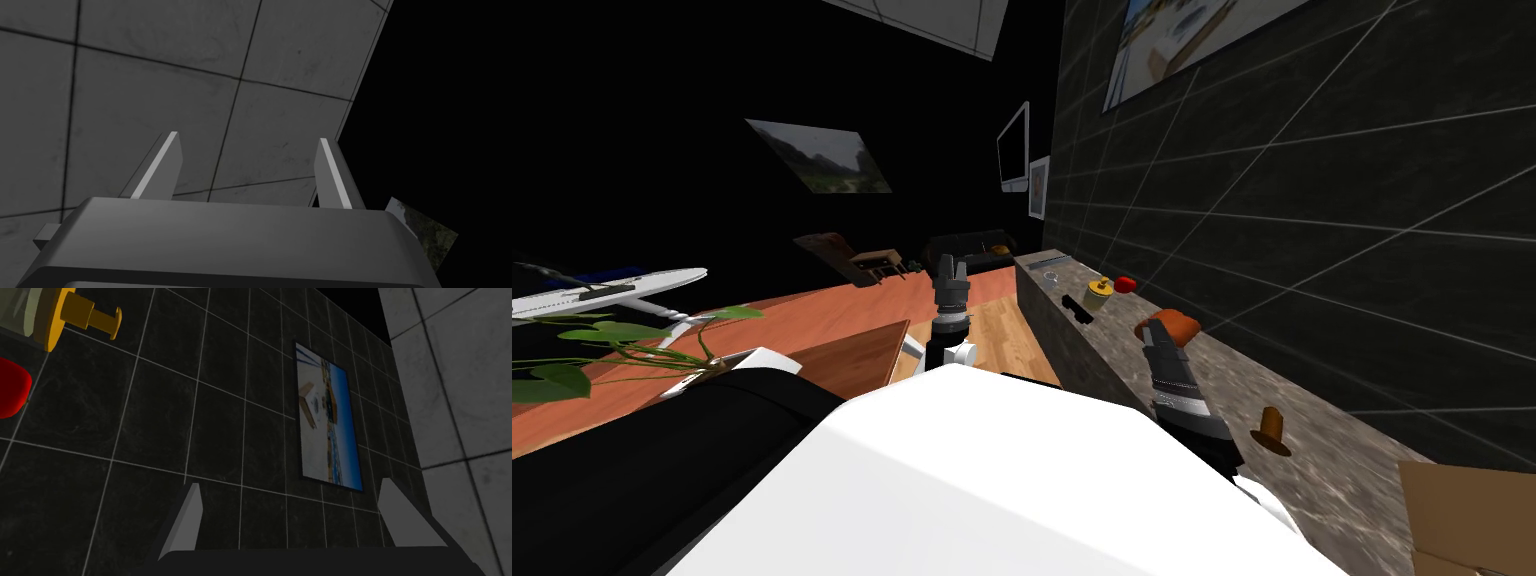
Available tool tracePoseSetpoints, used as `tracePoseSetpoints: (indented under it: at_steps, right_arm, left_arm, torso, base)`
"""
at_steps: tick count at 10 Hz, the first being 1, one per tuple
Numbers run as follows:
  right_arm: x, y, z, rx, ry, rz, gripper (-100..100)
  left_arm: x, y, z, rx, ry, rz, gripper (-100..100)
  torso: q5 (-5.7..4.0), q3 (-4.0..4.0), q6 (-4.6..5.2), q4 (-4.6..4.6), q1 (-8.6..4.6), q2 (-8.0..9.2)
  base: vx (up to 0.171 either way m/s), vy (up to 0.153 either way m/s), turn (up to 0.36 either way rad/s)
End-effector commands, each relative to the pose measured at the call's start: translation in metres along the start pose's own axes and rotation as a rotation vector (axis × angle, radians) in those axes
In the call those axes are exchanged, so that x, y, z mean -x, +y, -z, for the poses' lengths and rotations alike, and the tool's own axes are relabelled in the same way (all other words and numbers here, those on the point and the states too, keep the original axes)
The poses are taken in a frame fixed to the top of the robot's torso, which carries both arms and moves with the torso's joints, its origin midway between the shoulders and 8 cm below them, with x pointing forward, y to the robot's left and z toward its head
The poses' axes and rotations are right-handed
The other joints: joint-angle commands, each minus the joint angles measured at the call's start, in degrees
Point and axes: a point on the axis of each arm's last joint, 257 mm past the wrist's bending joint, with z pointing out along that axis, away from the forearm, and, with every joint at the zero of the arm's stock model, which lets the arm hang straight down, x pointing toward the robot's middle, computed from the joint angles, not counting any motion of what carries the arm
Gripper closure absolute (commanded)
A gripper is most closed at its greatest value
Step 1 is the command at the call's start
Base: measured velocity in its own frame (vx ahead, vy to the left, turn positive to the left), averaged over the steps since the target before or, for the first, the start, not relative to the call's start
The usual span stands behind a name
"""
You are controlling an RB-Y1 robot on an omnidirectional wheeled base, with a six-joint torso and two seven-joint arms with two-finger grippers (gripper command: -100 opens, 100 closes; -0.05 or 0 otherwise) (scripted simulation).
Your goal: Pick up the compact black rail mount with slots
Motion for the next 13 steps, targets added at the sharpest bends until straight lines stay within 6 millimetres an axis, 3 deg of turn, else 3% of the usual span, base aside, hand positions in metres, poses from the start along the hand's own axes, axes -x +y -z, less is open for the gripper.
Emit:
tracePoseSetpoints:
  at_steps: [1,8,12,13]
  right_arm:
    - [0.000,-0.019,0.015,-0.075,0.027,0.050,-100]
    - [0.002,-0.072,0.076,-0.306,0.118,0.187,-100]
    - [0.009,-0.109,0.138,-0.501,0.229,0.329,-100]
    - [0.009,-0.110,0.142,-0.509,0.232,0.330,-100]
  left_arm:
    - [0.000,0.000,0.000,0.000,0.000,0.000,0]
    - [0.000,0.000,0.000,0.000,0.000,0.000,0]
    - [0.000,0.000,0.000,0.000,0.000,0.000,0]
    - [0.000,0.000,0.000,0.000,0.000,0.000,0]
  torso:
    - [0.00,0.00,0.00,0.00,0.00,0.00]
    - [0.01,-0.03,-0.02,-0.01,0.04,-0.06]
    - [0.01,-0.10,-0.01,-0.04,0.05,-0.17]
    - [0.01,-0.10,-0.02,-0.03,0.03,-0.17]
  base:
    - [0.029,0.040,0.079]
    - [0.031,0.031,0.054]
    - [0.066,0.045,0.086]
    - [0.053,0.029,0.041]
